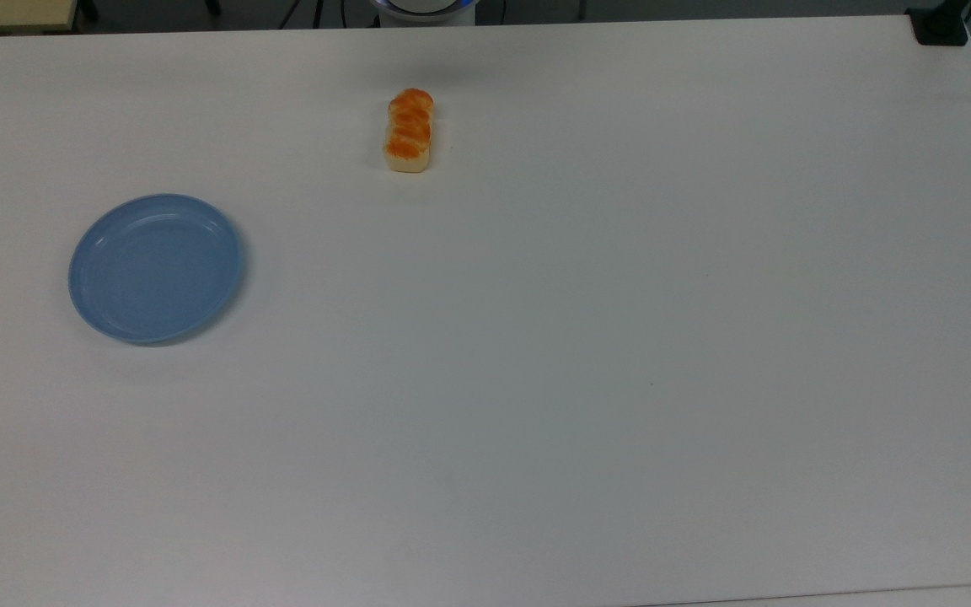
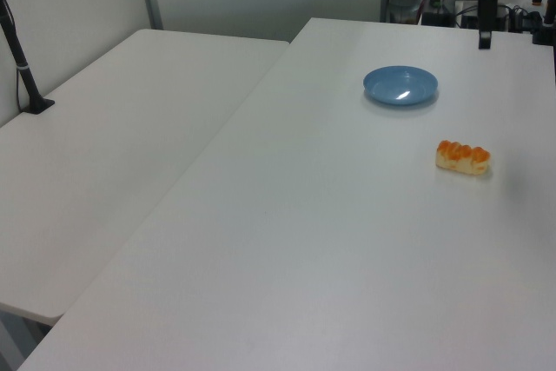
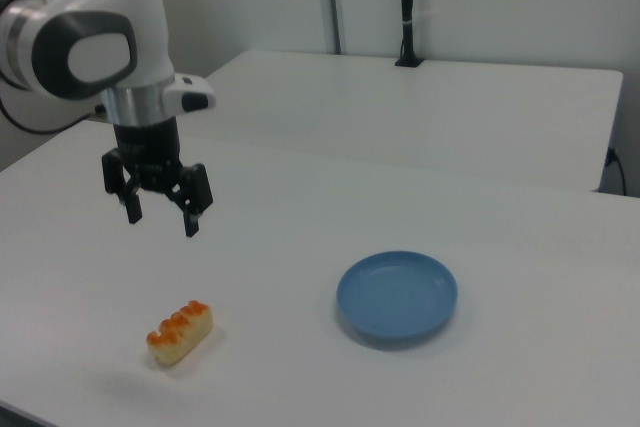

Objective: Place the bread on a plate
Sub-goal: 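Move the open gripper over the glazed bread roll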

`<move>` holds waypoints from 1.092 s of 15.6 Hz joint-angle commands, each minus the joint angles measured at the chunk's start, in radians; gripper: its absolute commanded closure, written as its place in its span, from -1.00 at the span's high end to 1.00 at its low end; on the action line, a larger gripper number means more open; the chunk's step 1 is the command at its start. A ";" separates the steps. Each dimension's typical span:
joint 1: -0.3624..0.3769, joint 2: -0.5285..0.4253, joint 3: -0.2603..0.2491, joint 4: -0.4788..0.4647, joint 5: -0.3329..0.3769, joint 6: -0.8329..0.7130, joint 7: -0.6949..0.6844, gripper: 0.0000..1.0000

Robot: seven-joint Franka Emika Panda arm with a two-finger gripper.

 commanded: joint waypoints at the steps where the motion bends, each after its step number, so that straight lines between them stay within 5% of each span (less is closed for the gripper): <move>1: 0.008 -0.032 0.004 -0.142 0.009 0.125 -0.036 1.00; 7: 0.017 0.001 0.005 -0.271 0.016 0.311 0.016 1.00; 12: 0.078 0.121 0.005 -0.271 0.018 0.443 0.188 1.00; 17: 0.117 0.239 0.005 -0.266 0.015 0.478 0.209 1.00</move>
